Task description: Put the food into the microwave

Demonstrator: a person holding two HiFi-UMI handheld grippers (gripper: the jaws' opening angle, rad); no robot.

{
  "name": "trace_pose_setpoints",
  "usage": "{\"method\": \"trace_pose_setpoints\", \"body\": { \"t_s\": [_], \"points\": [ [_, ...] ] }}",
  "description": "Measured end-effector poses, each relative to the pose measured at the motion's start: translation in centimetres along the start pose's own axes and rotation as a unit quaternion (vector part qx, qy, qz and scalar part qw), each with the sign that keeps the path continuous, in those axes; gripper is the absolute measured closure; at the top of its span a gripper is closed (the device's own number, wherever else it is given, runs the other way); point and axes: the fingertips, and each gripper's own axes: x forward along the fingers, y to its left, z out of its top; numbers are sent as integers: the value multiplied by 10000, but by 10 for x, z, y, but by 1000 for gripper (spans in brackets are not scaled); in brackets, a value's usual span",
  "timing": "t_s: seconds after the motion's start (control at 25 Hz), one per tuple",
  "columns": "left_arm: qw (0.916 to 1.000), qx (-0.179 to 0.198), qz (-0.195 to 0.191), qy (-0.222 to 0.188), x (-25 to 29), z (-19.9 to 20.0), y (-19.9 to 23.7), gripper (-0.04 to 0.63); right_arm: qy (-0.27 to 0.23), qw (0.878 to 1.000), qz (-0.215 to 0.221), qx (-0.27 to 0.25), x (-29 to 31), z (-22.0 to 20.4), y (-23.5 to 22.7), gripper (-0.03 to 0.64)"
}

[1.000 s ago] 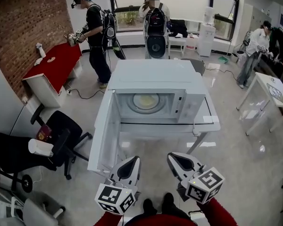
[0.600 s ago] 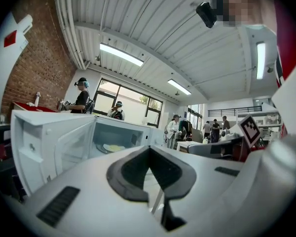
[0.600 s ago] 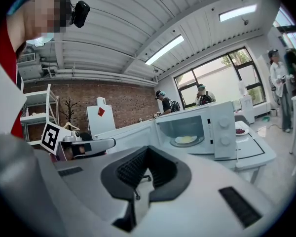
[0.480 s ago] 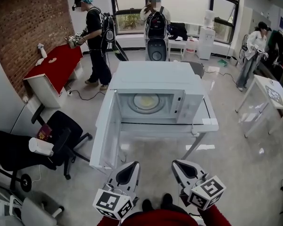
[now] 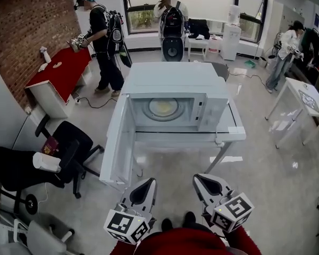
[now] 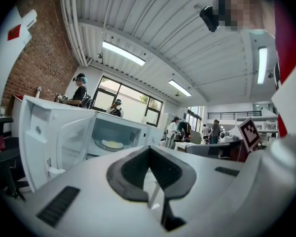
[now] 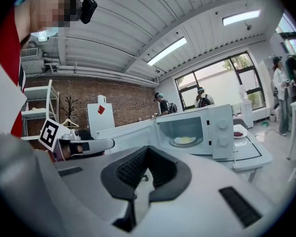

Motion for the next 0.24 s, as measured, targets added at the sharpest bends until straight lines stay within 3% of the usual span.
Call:
{"method": "trace_pose_setpoints", "body": {
  "t_s": [0.24],
  "points": [
    [10000, 3, 37, 36, -2, -1, -2, 588, 14, 10000, -10, 43, -1, 2, 0, 603]
  ]
}}
